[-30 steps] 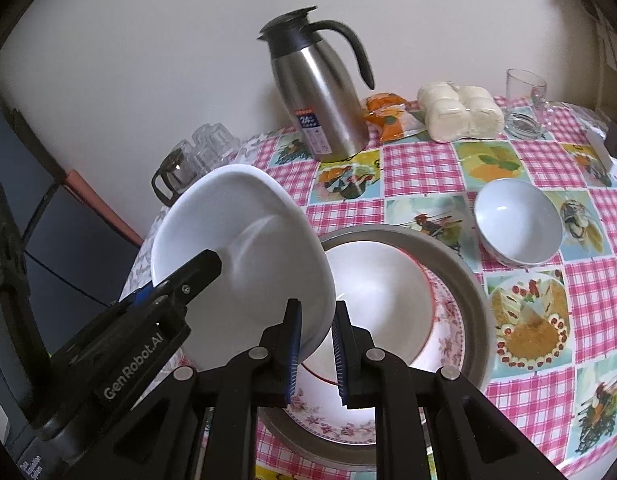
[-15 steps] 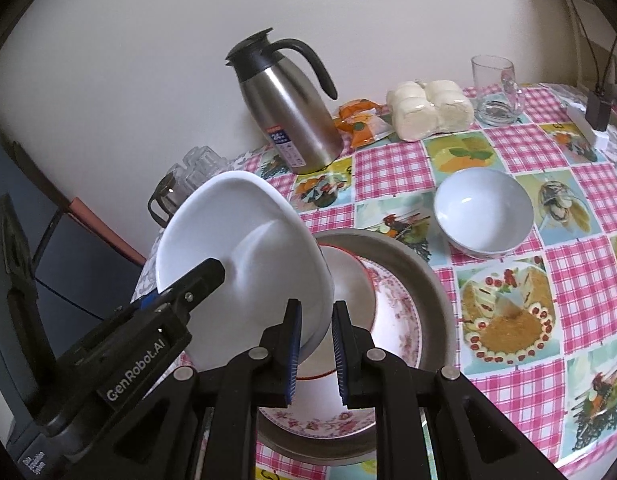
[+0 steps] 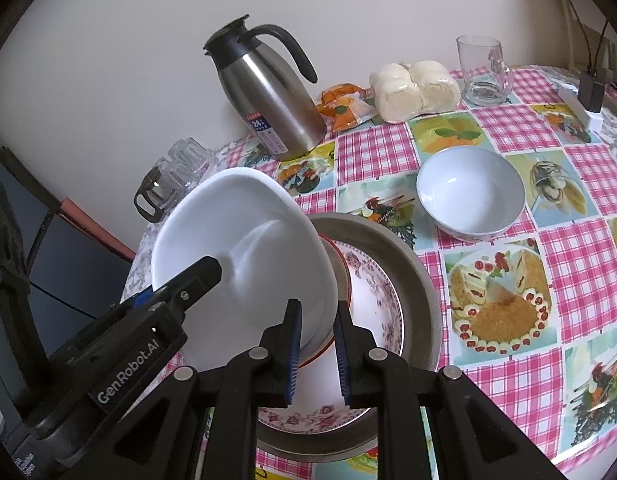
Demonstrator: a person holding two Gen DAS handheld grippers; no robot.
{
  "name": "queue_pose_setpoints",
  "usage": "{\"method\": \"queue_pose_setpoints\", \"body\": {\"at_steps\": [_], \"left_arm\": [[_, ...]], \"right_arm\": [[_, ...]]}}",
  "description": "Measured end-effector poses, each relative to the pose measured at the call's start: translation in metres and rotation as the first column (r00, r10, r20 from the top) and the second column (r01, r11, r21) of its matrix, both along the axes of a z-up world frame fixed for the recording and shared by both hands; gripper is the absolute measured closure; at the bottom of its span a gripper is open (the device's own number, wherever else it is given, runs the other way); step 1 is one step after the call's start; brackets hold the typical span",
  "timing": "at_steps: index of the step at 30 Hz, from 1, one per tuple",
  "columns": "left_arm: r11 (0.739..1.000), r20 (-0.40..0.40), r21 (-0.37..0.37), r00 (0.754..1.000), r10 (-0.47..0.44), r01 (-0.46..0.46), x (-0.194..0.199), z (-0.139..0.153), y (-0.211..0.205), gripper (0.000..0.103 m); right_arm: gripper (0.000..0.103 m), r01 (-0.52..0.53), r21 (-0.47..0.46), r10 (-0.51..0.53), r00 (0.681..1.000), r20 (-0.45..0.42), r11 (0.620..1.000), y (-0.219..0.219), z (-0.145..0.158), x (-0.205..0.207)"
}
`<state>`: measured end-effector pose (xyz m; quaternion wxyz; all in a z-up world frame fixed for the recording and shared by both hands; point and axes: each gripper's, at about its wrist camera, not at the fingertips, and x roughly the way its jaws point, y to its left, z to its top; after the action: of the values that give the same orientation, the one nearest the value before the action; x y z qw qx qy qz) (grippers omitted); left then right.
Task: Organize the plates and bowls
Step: 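Lower the square white bowl with both grippers into the red-rimmed bowl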
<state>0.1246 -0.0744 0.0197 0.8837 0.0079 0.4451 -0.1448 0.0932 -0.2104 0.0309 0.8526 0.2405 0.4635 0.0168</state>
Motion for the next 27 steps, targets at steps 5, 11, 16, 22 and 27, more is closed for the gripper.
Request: {"method": "queue_pose_setpoints", "body": {"at_steps": [5, 11, 16, 22, 27], "left_arm": [[1.000, -0.042, -0.008, 0.999, 0.009, -0.010, 0.006, -0.008, 0.003, 0.077], [1.000, -0.065, -0.026, 0.998, 0.015, -0.017, 0.010, -0.012, 0.007, 0.077], [0.999, -0.078, -0.026, 0.997, 0.019, -0.021, 0.012, -0.013, 0.007, 0.077], [0.999, -0.084, -0.044, 0.996, 0.022, -0.026, 0.013, -0.014, 0.009, 0.077], [0.998, -0.081, -0.053, 0.996, 0.030, -0.034, 0.014, -0.013, 0.012, 0.077]], "right_arm": [[0.084, -0.003, -0.014, 0.002, 1.000, -0.023, 1.000, 0.004, -0.005, 0.002], [0.084, -0.003, -0.016, 0.003, 0.999, -0.033, 1.000, 0.005, -0.008, 0.004], [0.084, -0.003, -0.021, 0.002, 0.999, -0.049, 1.000, 0.008, -0.011, 0.007], [0.082, 0.007, -0.019, -0.008, 0.999, -0.052, 1.000, 0.006, -0.012, 0.008], [0.077, 0.007, -0.017, -0.008, 0.999, -0.049, 1.000, 0.006, -0.012, 0.009]]}}
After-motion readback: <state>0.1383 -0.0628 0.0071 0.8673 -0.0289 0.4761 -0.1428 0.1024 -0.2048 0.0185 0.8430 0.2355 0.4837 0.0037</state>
